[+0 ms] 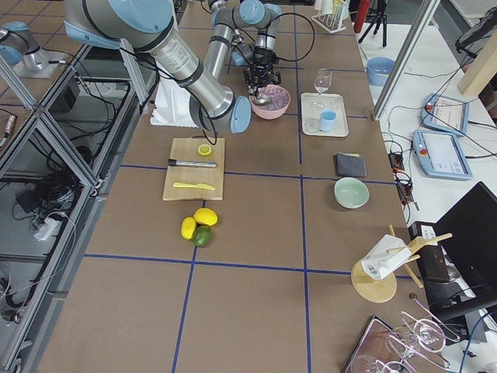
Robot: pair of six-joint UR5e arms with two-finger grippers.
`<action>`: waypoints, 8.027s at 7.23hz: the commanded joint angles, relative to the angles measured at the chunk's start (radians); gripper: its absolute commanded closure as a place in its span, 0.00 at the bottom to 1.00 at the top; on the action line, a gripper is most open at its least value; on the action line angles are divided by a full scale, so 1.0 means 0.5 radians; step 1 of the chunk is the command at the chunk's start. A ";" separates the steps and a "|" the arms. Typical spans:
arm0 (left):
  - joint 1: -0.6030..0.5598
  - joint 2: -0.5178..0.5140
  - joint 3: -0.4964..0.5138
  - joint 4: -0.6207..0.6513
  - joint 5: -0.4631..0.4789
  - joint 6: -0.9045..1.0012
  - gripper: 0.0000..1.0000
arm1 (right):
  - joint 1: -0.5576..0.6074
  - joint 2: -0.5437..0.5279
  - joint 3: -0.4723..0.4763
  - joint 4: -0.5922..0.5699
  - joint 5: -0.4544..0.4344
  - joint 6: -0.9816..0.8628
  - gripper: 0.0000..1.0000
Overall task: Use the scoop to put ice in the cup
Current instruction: 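Dig the scoop into the ice cubes while the left gripper holds the bowl, then lift the ice-filled scoop out of the bowl with the right gripper, then move the scoop over the light-blue cup and tip the ice in, then tip out the remaining ice and raise the scoop away from the cup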
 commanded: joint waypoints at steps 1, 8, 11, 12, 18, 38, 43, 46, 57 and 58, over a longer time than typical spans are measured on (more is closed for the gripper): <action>0.000 0.000 0.000 0.000 0.000 0.002 0.00 | -0.017 0.020 -0.062 0.018 -0.003 0.023 1.00; 0.000 0.000 0.000 0.000 0.000 -0.001 0.00 | -0.045 0.070 -0.369 0.480 -0.003 0.180 1.00; 0.000 0.000 0.000 0.000 0.000 -0.001 0.00 | -0.048 -0.050 -0.323 0.689 -0.003 0.238 1.00; 0.000 0.000 0.000 0.000 0.000 -0.001 0.00 | -0.048 -0.120 -0.256 0.766 -0.003 0.256 1.00; 0.000 0.000 0.003 0.003 0.000 -0.001 0.00 | -0.057 -0.443 0.064 1.107 0.001 0.373 1.00; 0.000 0.003 0.000 0.000 0.000 0.002 0.00 | 0.641 -0.536 0.243 1.073 0.481 0.686 1.00; 0.000 0.003 -0.003 -0.015 0.000 0.002 0.00 | 0.691 -0.287 -0.316 1.021 0.406 0.533 1.00; 0.000 0.000 -0.003 -0.015 0.000 0.002 0.00 | 0.685 -0.183 -0.359 0.791 0.353 0.373 1.00; 0.000 0.009 -0.003 -0.015 0.000 0.002 0.00 | 0.682 0.097 -0.709 0.530 0.271 -0.038 1.00; 0.000 0.009 -0.003 -0.015 0.000 0.002 0.00 | 0.682 0.100 -0.709 0.527 0.264 -0.044 1.00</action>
